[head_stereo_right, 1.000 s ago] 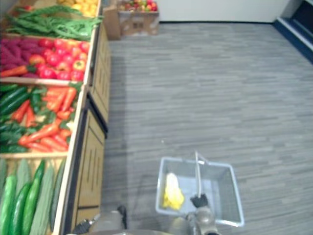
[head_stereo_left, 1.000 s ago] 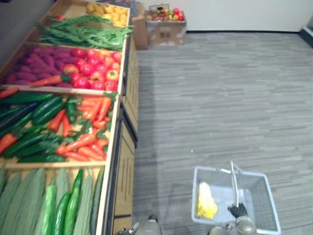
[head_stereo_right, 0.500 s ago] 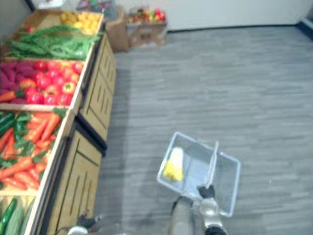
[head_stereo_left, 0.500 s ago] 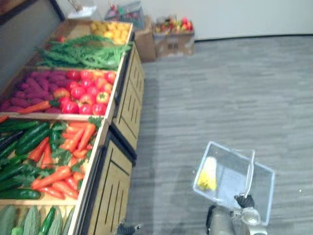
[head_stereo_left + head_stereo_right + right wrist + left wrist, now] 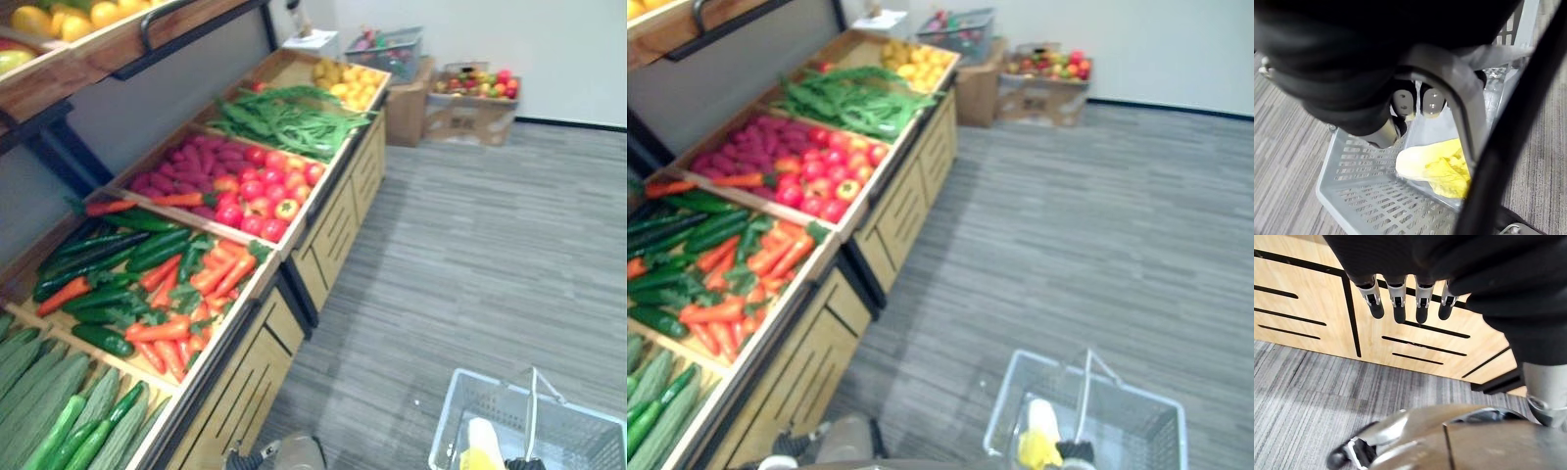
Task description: Pick vegetable in the basket
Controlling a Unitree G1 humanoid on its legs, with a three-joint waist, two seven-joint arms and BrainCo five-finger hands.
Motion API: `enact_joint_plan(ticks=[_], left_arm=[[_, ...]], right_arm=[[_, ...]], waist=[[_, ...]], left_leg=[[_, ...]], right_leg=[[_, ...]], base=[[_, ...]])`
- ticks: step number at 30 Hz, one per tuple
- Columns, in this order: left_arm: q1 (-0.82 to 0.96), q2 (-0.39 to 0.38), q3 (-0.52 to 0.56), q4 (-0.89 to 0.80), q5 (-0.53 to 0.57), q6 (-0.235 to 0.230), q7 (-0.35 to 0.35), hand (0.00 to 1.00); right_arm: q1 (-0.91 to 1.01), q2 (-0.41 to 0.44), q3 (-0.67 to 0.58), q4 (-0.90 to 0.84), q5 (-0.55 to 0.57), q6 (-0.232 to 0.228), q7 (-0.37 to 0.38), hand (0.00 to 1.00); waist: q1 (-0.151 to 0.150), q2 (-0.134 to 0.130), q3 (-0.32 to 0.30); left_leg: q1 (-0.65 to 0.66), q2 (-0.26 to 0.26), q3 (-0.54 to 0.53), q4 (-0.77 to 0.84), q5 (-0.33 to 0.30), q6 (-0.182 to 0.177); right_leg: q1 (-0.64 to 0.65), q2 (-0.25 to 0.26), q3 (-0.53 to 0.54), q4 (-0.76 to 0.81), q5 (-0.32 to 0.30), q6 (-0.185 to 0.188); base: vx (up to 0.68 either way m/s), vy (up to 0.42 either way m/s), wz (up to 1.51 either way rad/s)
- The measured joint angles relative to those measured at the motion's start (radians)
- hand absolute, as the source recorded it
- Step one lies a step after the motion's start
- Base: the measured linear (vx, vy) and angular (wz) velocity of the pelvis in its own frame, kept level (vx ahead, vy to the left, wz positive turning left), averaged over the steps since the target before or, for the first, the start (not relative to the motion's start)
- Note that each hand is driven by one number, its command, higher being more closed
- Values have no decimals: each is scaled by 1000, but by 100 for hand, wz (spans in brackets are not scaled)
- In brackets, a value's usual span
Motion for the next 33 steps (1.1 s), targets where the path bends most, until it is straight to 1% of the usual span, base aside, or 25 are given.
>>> enact_joint_plan(ticks=[1, 2, 3, 4, 5, 6, 7, 9, 11, 12, 13, 14, 15, 16, 17, 18, 20, 22, 25, 26, 27, 28, 29, 31, 33], left_arm=[[5, -3, 0, 1, 0, 4, 2, 0], [23, -15, 4, 11, -1, 7, 5, 0], [29, -18, 9, 24, -1, 9, 4, 0], [26, -8, 18, 25, 0, 13, 5, 0], [25, -7, 20, 21, 0, 12, 5, 0], [24, -1, 39, 17, -1, 13, 6, 0], [24, -3, 55, 18, -1, 14, 6, 0], [28, -10, 54, 23, 0, 14, 6, 0], [34, -12, 54, 32, -1, 14, 7, 0], [39, -20, 49, 45, -1, 15, 6, 0], [49, -17, 35, 50, -2, 15, 5, 0], [52, -13, 27, 49, -2, 14, 5, 0], [51, -3, 4, 48, -3, 15, 3, 0], [51, 3, -4, 49, -16, 20, 3, 0], [52, 4, -5, 49, -30, 21, 4, 0], [55, 7, -12, 48, -40, 24, 4, 0], [56, 9, -11, 46, -48, 25, 4, 0], [45, 8, -3, 45, -59, 27, 4, 0], [47, -11, 51, 20, -56, 27, 6, 0], [47, -14, 61, 12, -56, 27, 5, 0], [49, -15, 79, -1, -57, 25, 5, 0], [49, -11, 123, -21, -59, 22, 5, 0], [48, -13, 144, -19, -60, 22, 5, 0], [49, -52, 209, -19, -89, 13, 6, 0], [55, -82, 238, -19, -131, 11, 5, 0]], right_arm=[[-2, 1, -5, 0, 0, 1, 1, 100], [-1, 2, -17, 0, 0, 1, 5, 100], [3, 18, -30, 0, 0, 3, 9, 100], [1, 54, -28, 1, 0, 2, 12, 100], [-1, 60, -28, 1, 0, 2, 12, 100], [-17, 85, -24, 0, 0, 1, 13, 100], [-30, 100, -18, -5, -1, -3, 13, 100], [-34, 110, 9, -7, -8, -6, 18, 100], [-23, 107, 15, -15, -21, -6, 21, 100], [-20, 98, 22, -23, -22, -6, 21, 100], [-24, 86, 22, -27, -20, -10, 20, 100], [-27, 86, 20, -29, -20, -11, 19, 100], [-31, 82, 19, -35, -20, -12, 19, 100], [-31, 82, 20, -35, -20, -17, 18, 100], [-32, 83, 19, -36, -20, -23, 18, 100], [-31, 87, 19, -47, -20, -35, 17, 100], [-32, 88, 16, -54, -19, -36, 17, 100], [-23, 90, 2, -55, -18, -34, 16, 100], [-26, 119, -8, -62, -17, -28, 14, 100], [-27, 128, -5, -62, -17, -28, 14, 100], [-23, 140, 4, -62, -17, -28, 15, 100], [-8, 162, 16, -62, -18, -28, 17, 100], [-3, 169, 16, -61, -18, -29, 19, 100], [2, 155, -13, -62, -17, -17, 21, 100], [2, 136, -25, -62, -19, -4, 26, 100]], waist=[[-1, 1, 0], [-1, 16, -5], [-1, 18, -9], [-3, -11, -23], [0, -18, -23], [12, -44, -16], [14, -52, -16], [24, -38, -18], [28, -28, -26], [23, -4, -37], [22, -3, -40], [22, -10, -39], [20, -25, -35], [8, -17, -37], [6, -20, -34], [-1, -18, -27], [-3, -22, -25], [-2, -24, -25], [12, -28, -28], [16, -31, -29], [22, -44, -38], [26, -86, -58], [27, -94, -60], [26, -59, -79], [32, -22, -81]], left_leg=[[2, -27, 18, -79, 24, 25], [19, -79, 26, -276, 170, 83], [49, -94, 51, -365, 174, 175], [79, -139, 40, -458, 186, 187], [79, -144, 40, -465, 188, 190], [77, -161, 44, -470, 187, 190], [79, -172, 48, -470, 187, 191], [114, -172, 47, -484, 186, 190], [168, -184, 37, -536, 177, 185], [205, -187, 20, -578, 161, 176], [235, -196, 13, -609, 152, 171], [249, -207, 7, -617, 152, 171], [277, -232, -19, -633, 149, 176], [305, -242, -58, -640, 144, 182], [312, -242, -74, -638, 141, 188], [329, -240, -114, -635, 136, 194], [345, -236, -180, -627, 128, 195], [343, -235, -262, -598, 111, 189], [320, -206, -352, -553, 80, 166], [311, -200, -371, -543, 73, 155], [290, -199, -399, -524, 62, 138], [257, -214, -430, -500, 47, 116], [253, -211, -435, -492, 43, 109], [258, -128, -422, -509, 58, 65], [267, -93, -452, -536, 87, 23]], right_leg=[[10, 1, -4, -4, 2, 4], [29, 17, -7, -12, 11, 21], [38, 28, -2, -18, 15, 32], [37, 21, 9, -44, 25, 45], [38, 22, 14, -55, 28, 45], [58, 25, 27, -114, 47, 44], [84, 25, 38, -152, 87, 80], [106, 29, 60, -153, 131, 94], [97, 11, 82, -67, 140, 97], [51, -11, 103, 72, 139, 97], [-26, -61, 133, 280, 149, 93], [-65, -92, 156, 378, 168, 88], [-136, -139, 207, 541, 253, 43], [-192, -144, 269, 669, 282, 29], [-223, -133, 299, 718, 240, 31], [-263, -112, 315, 746, 123, 34], [-285, -84, 305, 650, 28, 33], [-280, -57, 333, 452, 20, 32], [-281, 14, 552, 118, 40, 49], [-280, 26, 583, 80, 43, 53], [-278, 34, 594, 34, 50, 66], [-264, 5, 554, -27, 78, 83], [-252, -5, 516, -34, 148, 98], [-203, 29, 384, -25, 133, 62], [-153, 56, 307, -38, 124, 50]], base=[[283, 169, 31], [215, 158, 27], [335, 207, 58], [270, 140, 50], [284, 99, 43], [171, 22, 10], [148, 22, 9], [81, 35, 1], [37, 68, 6], [11, 95, 20], [9, 80, 26], [58, 69, 38], [136, 73, 64], [176, 81, 70], [226, 87, 86], [147, 54, 71], [164, -2, 102], [176, -102, 133], [193, -228, 118], [180, -317, 95], [193, -370, 95], [210, -393, 106], [235, -398, 129], [236, -340, 126], [227, -267, 115]])
